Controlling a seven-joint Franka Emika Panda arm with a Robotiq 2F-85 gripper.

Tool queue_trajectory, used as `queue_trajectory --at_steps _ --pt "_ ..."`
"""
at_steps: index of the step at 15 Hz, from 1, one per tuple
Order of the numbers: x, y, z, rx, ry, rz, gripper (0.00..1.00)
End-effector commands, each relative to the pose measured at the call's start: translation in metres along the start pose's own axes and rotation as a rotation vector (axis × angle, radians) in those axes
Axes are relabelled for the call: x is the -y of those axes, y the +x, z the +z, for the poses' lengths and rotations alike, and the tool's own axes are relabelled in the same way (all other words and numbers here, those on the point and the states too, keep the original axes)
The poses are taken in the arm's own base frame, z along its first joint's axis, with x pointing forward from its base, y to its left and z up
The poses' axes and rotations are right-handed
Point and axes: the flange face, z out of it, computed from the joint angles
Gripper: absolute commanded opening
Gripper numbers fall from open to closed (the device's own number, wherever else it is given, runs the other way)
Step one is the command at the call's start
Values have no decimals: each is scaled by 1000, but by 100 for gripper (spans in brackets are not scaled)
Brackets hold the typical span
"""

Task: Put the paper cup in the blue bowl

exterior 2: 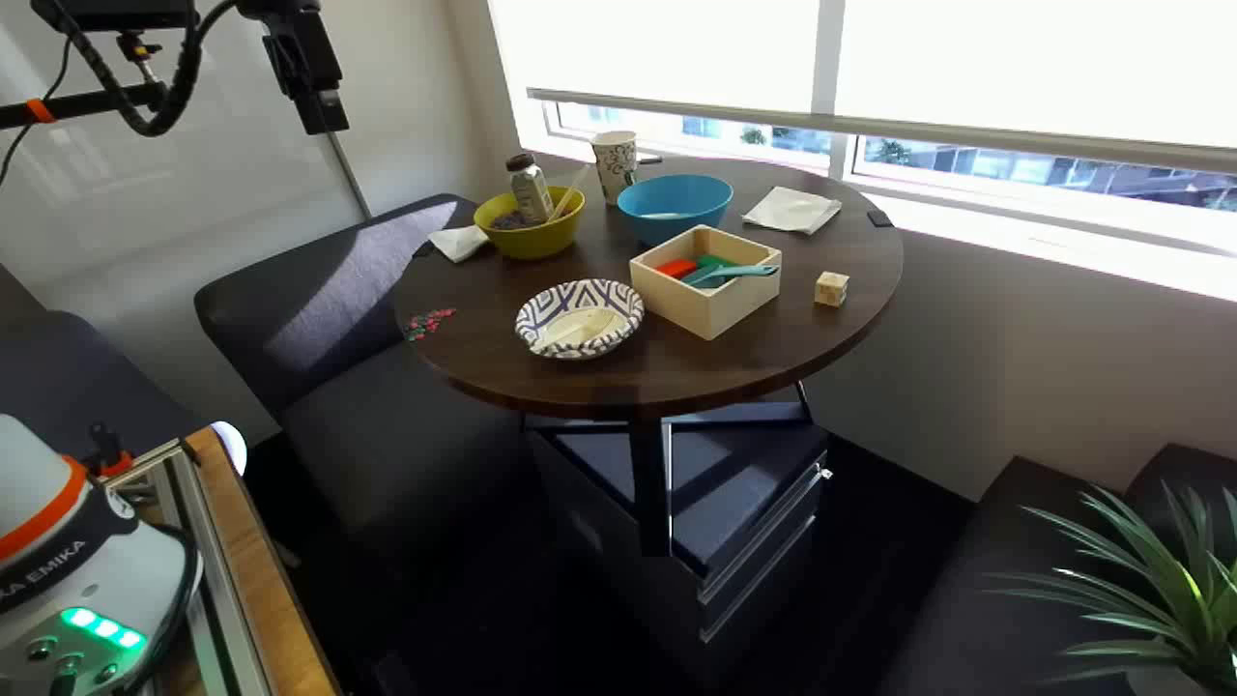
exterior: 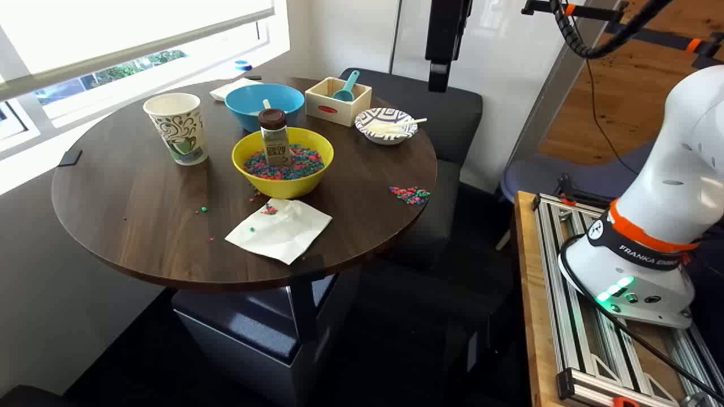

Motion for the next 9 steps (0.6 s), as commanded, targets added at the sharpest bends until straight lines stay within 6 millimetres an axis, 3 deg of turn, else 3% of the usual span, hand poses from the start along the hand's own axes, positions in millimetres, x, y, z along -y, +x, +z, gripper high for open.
queue_trajectory --at_steps 1,5,9 --pt "0 0 -1 1 0 0 100" --pt "0 0 -1 1 0 0 100" --pt "-2 47 -28 -27 150 226 100"
